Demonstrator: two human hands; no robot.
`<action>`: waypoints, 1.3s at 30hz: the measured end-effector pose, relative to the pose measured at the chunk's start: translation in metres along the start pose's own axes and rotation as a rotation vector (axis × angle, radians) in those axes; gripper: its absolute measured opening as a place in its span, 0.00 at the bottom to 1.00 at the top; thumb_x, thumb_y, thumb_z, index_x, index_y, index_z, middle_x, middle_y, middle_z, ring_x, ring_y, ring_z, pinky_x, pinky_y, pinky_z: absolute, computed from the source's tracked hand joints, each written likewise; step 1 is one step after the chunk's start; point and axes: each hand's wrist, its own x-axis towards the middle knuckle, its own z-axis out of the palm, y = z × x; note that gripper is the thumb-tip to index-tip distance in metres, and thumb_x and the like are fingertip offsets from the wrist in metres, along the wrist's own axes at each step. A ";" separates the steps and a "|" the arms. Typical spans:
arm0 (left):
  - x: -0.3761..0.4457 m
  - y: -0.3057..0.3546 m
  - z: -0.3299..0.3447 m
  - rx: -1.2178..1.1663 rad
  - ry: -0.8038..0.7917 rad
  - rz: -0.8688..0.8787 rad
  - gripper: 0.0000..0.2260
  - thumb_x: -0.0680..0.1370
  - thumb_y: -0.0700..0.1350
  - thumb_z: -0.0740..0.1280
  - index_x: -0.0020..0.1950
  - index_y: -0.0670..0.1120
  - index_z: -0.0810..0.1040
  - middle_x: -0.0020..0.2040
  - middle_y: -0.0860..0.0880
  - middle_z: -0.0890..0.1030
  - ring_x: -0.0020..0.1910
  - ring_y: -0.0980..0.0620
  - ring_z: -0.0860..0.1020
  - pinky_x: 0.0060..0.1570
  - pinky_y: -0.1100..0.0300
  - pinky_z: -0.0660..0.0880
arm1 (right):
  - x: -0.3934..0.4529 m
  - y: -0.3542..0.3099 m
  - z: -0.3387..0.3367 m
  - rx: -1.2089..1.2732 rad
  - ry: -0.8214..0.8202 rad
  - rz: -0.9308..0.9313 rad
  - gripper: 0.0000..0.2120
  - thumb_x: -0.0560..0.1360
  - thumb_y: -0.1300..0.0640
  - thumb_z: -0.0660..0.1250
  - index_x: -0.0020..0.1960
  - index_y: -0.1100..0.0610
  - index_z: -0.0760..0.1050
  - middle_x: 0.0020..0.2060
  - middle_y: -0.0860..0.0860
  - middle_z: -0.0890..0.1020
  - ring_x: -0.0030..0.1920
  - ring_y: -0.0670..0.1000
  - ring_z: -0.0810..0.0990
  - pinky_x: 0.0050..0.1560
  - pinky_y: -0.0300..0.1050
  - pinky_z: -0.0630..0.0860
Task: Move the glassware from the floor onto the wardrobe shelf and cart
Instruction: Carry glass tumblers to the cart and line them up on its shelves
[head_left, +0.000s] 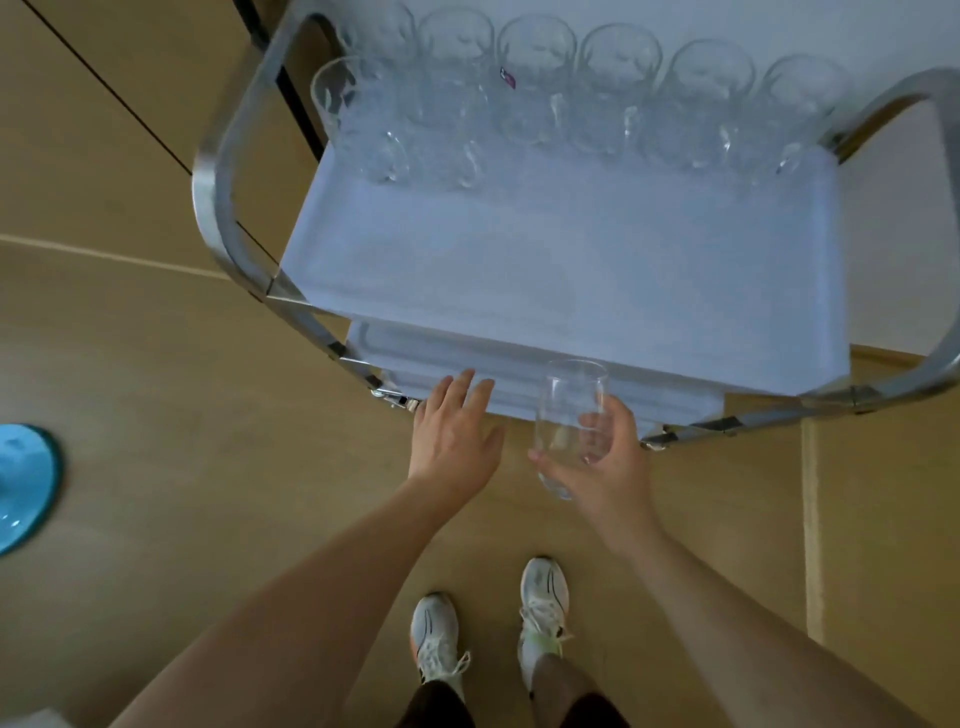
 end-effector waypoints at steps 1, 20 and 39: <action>0.004 -0.005 0.013 -0.001 -0.009 0.009 0.26 0.80 0.53 0.66 0.77 0.49 0.66 0.79 0.46 0.63 0.79 0.42 0.57 0.75 0.45 0.59 | 0.004 0.013 0.005 0.000 0.007 0.001 0.43 0.62 0.52 0.84 0.69 0.43 0.63 0.59 0.43 0.75 0.62 0.46 0.75 0.58 0.41 0.75; 0.195 -0.069 0.186 0.084 0.361 0.308 0.21 0.81 0.51 0.65 0.72 0.43 0.74 0.71 0.42 0.74 0.74 0.35 0.65 0.72 0.42 0.62 | 0.202 0.154 0.066 -0.013 0.276 -0.448 0.46 0.60 0.45 0.84 0.72 0.49 0.65 0.57 0.44 0.76 0.56 0.42 0.77 0.57 0.43 0.79; 0.224 -0.067 0.204 0.313 0.269 0.260 0.20 0.80 0.56 0.56 0.69 0.53 0.73 0.70 0.44 0.72 0.70 0.41 0.67 0.68 0.41 0.62 | 0.267 0.181 0.071 -0.062 0.414 -0.591 0.49 0.60 0.49 0.85 0.73 0.54 0.62 0.62 0.51 0.73 0.56 0.49 0.77 0.58 0.44 0.77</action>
